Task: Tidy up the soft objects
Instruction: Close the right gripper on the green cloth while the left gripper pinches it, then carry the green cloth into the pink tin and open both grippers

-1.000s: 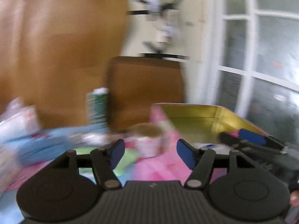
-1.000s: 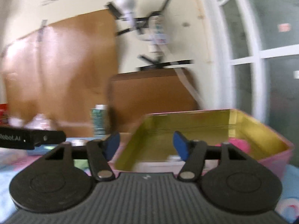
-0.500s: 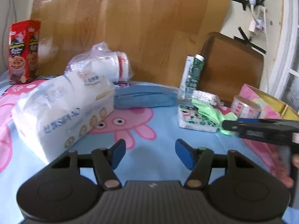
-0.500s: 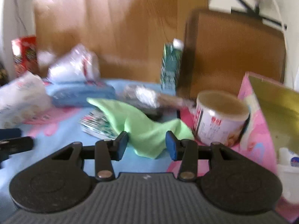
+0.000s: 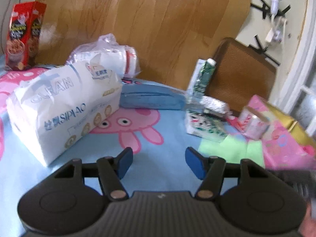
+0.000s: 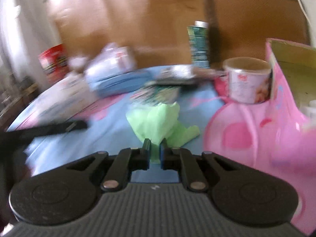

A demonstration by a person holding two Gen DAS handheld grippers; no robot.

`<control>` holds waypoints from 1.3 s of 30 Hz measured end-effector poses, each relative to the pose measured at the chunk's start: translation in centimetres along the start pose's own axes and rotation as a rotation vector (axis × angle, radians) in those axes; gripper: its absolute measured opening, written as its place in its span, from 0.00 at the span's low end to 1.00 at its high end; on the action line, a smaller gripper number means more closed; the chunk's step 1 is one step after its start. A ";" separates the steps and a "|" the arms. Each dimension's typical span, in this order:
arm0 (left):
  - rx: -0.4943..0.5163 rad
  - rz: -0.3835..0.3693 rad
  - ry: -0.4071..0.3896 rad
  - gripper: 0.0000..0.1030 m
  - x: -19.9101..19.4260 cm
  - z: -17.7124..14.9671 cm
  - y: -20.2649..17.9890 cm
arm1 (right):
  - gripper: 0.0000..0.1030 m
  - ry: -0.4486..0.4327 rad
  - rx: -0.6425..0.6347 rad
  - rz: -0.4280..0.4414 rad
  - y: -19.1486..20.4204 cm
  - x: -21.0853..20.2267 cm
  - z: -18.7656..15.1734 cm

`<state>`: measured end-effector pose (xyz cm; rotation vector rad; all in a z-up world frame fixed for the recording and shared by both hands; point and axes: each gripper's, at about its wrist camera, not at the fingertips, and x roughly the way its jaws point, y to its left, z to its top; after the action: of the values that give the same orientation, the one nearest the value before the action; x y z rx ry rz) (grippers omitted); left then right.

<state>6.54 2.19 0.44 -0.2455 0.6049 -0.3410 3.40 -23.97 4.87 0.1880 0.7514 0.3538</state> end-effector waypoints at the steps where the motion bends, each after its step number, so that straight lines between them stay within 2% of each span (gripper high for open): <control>1: -0.010 -0.031 0.006 0.58 -0.1 0.0 0.1 | 0.12 -0.004 -0.041 0.004 1.0 -0.9 -0.7; 4: -0.038 -0.103 0.031 0.56 -0.7 -0.1 0.1 | 0.12 -0.023 -0.145 -0.017 3.4 -2.7 -2.6; 7: -0.044 -0.167 0.062 0.48 -1.7 -0.2 -0.8 | 0.16 -0.019 -0.209 -0.065 4.3 -2.6 -3.8; 10: -0.022 -0.224 0.094 0.47 -2.5 -0.2 -2.5 | 0.17 -0.031 -0.188 -0.063 4.0 -2.4 -4.2; 14: 0.068 -0.227 0.174 0.47 -1.4 -0.9 -6.1 | 0.16 -0.048 -0.157 -0.041 3.2 -2.5 -4.2; 16: 0.098 -0.246 0.235 0.38 0.1 -1.7 -7.7 | 0.12 -0.062 -0.134 -0.032 2.9 -2.9 -4.2; 17: 0.117 -0.261 0.267 0.28 1.0 -2.1 -8.5 | 0.12 -0.075 -0.132 -0.031 2.8 -3.4 -4.3; 18: 0.125 -0.278 0.268 0.20 1.3 -2.3 -9.2 | 0.11 -0.081 -0.138 -0.050 2.8 -3.7 -4.4; 20: 0.143 -0.333 0.265 0.10 1.6 -1.9 -10.8 | 0.11 -0.120 -0.143 -0.092 2.4 -4.5 -4.6; 26: 0.283 -0.423 0.149 0.10 0.8 0.8 -17.1 | 0.11 -0.340 -0.105 -0.210 -0.1 -8.5 -3.0; 30: 0.351 -0.466 0.102 0.10 1.0 2.2 -21.5 | 0.12 -0.437 -0.099 -0.298 -2.0 -10.3 -2.0; 33: 0.426 -0.457 0.076 0.10 2.1 2.2 -25.0 | 0.12 -0.459 -0.086 -0.355 -4.1 -10.7 -1.3; 36: 0.458 -0.439 0.080 0.12 3.6 2.3 -27.7 | 0.12 -0.447 -0.040 -0.412 -7.0 -10.2 -0.6; 39: 0.472 -0.346 0.062 0.13 5.0 2.4 -29.1 | 0.12 -0.421 0.015 -0.502 -10.6 -9.4 0.5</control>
<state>4.84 -26.10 9.18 0.1180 0.5251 -0.8138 -0.02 -37.35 8.12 0.0783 0.3632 -0.1683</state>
